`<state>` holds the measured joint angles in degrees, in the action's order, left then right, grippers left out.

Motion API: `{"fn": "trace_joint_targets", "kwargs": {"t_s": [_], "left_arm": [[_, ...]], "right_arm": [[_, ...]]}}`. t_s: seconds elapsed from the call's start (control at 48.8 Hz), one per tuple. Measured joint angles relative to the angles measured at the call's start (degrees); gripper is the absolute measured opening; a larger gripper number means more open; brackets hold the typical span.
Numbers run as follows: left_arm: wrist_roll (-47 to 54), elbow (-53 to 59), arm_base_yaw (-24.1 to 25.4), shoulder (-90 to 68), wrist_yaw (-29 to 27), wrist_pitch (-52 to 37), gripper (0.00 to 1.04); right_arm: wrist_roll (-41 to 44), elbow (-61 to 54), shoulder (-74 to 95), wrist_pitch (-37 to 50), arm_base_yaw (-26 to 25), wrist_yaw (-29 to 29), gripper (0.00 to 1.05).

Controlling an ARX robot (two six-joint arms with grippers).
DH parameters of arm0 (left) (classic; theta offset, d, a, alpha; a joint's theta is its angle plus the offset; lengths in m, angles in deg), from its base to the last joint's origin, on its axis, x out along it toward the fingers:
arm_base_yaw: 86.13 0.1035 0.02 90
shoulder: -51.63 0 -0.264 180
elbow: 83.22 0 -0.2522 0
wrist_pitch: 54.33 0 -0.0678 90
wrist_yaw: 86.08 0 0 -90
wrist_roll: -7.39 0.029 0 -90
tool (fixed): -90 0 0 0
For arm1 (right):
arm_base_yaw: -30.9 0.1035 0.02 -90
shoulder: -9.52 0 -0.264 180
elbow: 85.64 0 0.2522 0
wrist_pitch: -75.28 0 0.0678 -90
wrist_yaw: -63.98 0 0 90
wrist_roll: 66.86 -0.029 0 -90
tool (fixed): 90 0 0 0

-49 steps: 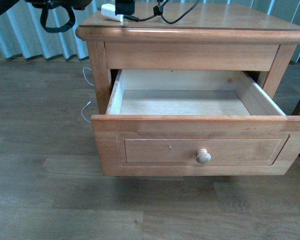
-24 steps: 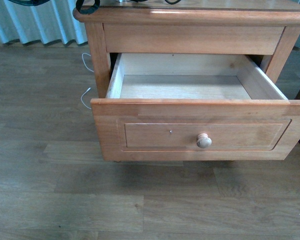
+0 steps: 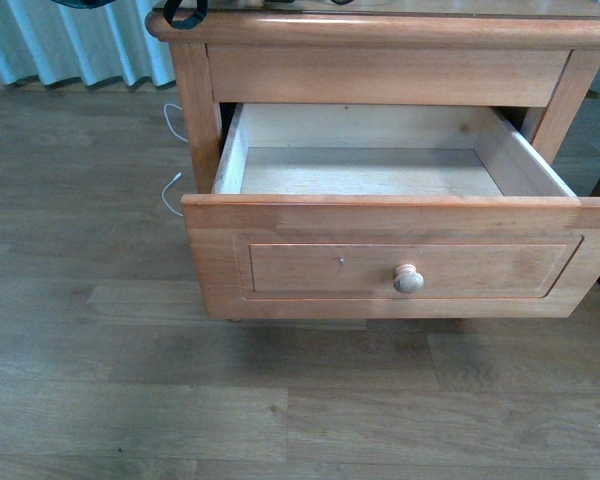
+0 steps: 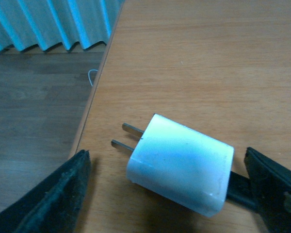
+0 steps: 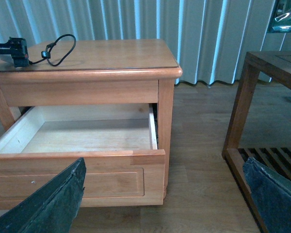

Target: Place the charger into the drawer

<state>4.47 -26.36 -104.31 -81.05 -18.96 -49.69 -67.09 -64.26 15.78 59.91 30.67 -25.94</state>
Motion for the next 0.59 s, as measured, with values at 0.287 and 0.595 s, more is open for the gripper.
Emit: {"fn": "trace_joint_targets", "kwargs": {"t_s": [0.287, 0.595], "left_arm": [[-1.01, -0.68, 0.09, -0.42, 0.35, 0.35, 0.50], [-1.07, 8.09, 0.85, 5.25, 2.01, -4.13, 0.50]], "right_arm": [[0.00, 0.00, 0.00, 0.00, 0.00, 0.02, 0.97], [0.00, 0.00, 0.00, 0.00, 0.00, 0.00, 0.97]]}}
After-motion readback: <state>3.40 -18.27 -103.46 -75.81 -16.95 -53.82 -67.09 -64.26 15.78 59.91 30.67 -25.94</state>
